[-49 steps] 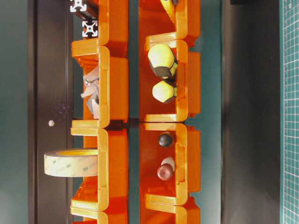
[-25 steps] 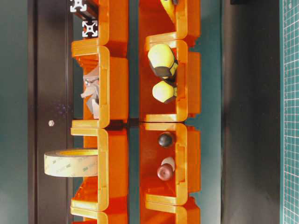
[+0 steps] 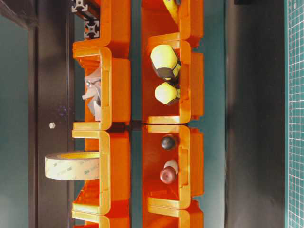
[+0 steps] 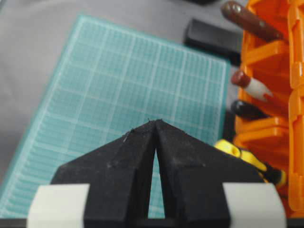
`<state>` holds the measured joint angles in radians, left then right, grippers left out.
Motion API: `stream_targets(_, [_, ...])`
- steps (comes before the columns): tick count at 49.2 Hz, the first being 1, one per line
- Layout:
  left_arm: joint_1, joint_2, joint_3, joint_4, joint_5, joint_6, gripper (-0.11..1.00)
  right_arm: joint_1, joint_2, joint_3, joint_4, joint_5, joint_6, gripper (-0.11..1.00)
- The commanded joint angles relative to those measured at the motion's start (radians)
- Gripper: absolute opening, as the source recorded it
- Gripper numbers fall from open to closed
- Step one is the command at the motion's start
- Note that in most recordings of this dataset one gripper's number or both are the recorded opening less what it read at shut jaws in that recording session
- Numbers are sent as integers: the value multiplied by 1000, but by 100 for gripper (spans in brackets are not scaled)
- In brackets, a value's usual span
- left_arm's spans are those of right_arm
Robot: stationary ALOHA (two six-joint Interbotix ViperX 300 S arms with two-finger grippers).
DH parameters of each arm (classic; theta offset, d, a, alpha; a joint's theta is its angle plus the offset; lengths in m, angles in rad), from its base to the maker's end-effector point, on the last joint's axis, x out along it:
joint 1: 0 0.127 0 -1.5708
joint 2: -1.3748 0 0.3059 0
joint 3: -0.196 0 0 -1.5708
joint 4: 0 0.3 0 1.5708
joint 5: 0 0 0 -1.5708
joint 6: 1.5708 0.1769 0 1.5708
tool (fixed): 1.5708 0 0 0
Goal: Pick screwdriver from container rack with right arm.
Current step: 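Move the right gripper from rest toward the orange rack, then reach the open right gripper to the yellow-black screwdriver handle in the rack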
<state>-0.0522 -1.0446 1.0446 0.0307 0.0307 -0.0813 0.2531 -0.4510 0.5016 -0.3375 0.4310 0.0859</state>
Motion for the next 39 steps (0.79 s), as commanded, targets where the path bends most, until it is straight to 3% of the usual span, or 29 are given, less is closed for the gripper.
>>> stream_targets(1, [-6,6,-31,3,-5,-3,0,20,55,-72,-49,126,8,0])
stream_targets(7, [-8,5,-31,3,-2,-3,0,75,132,-130,-179,311,54,0])
stream_targets(16, [-11,8,-29,3,-2,-5,0,221,258,-201,-577,617,245,0])
stream_targets(21, [-11,9,-29,3,-2,-5,0,290,296,-192,-729,704,365,0])
stream_targets(24, [-11,9,-29,3,-2,-5,0,324,311,-176,-761,718,426,0])
stream_targets(29, [-11,11,-29,3,-2,-5,0,365,328,-149,-762,729,505,0])
stream_targets(39, [-12,14,-21,3,-2,-5,0,396,357,-124,-762,747,511,0])
